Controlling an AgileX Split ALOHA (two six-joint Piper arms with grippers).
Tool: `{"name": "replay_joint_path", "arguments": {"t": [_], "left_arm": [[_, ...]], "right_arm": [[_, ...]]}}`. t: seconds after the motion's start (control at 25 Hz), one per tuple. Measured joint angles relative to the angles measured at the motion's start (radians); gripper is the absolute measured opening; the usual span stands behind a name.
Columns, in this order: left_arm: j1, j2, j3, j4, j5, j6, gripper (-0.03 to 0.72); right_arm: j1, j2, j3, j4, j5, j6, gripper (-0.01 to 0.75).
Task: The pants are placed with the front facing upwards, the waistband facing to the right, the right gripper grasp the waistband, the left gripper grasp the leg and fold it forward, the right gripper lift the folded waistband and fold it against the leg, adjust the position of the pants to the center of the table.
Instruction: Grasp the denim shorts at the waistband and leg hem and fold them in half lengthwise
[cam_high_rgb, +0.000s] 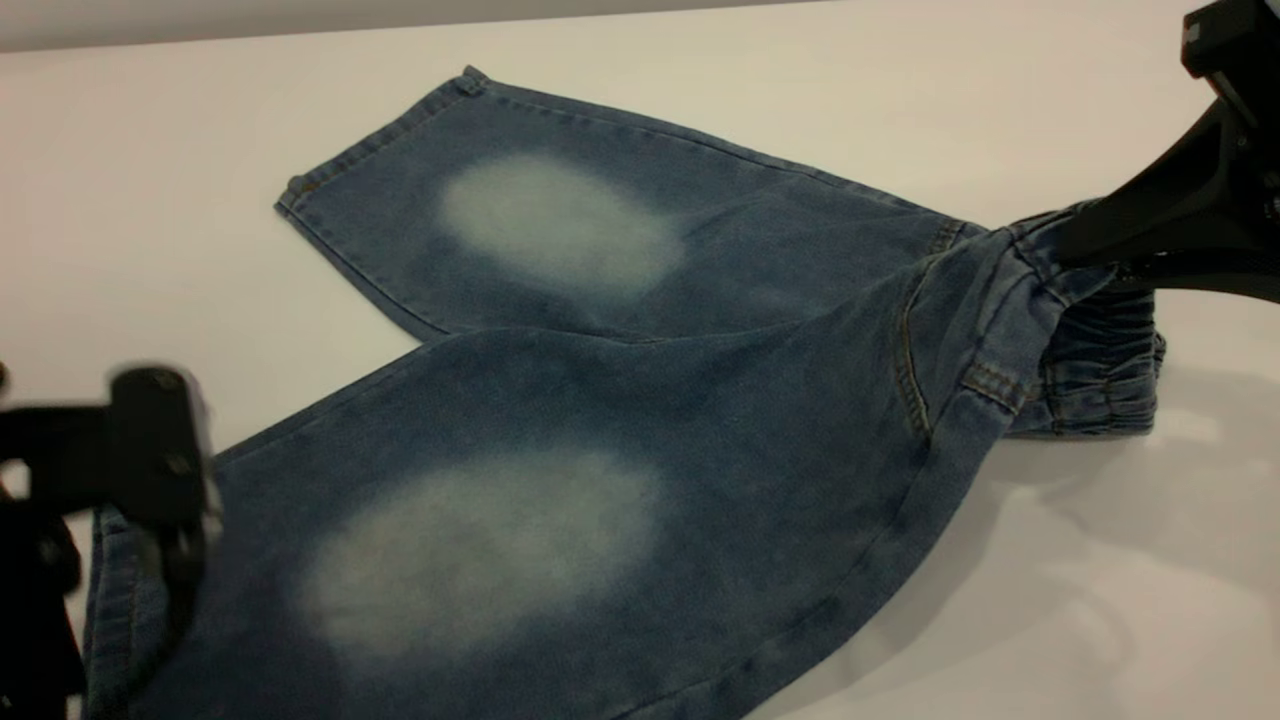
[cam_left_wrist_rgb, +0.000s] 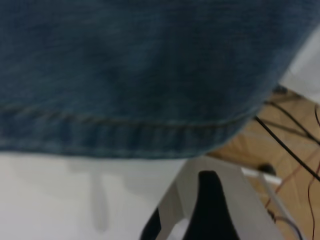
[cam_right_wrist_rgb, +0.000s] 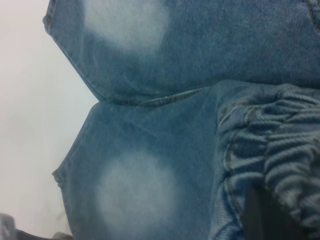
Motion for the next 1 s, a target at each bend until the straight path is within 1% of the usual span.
{"name": "replay_joint_path", "arguments": {"t": [0.12, 0.32, 0.48, 0.56, 0.64, 0.76, 0.88, 1.0], "left_arm": [[-0.028, 0.062, 0.000, 0.000, -0.057, -0.033, 0.464], [-0.036, 0.150, 0.000, 0.000, -0.172, -0.067, 0.464], [-0.036, 0.185, -0.002, 0.001, -0.189, -0.074, 0.460], [-0.036, 0.191, -0.006, 0.001, -0.193, -0.077, 0.444], [-0.036, 0.195, -0.009, 0.002, -0.195, -0.082, 0.402], [-0.036, 0.198, -0.011, 0.021, -0.208, -0.102, 0.269], [-0.035, 0.200, -0.012, 0.033, -0.222, -0.109, 0.156], [-0.035, 0.200, -0.012, 0.033, -0.226, -0.109, 0.130]], "right_arm": [[0.000, 0.000, 0.000, 0.001, 0.004, -0.013, 0.063], [0.000, 0.000, 0.000, 0.002, 0.019, -0.019, 0.063], [0.000, 0.000, 0.000, 0.002, 0.028, -0.020, 0.063], [0.000, 0.000, 0.000, 0.002, 0.032, -0.020, 0.063], [0.000, 0.000, 0.000, 0.002, 0.033, -0.020, 0.063], [0.000, 0.000, 0.000, 0.002, 0.033, -0.021, 0.063], [0.000, 0.000, 0.000, 0.002, 0.033, -0.024, 0.063], [0.000, 0.000, 0.000, 0.002, 0.034, -0.027, 0.063]]}}
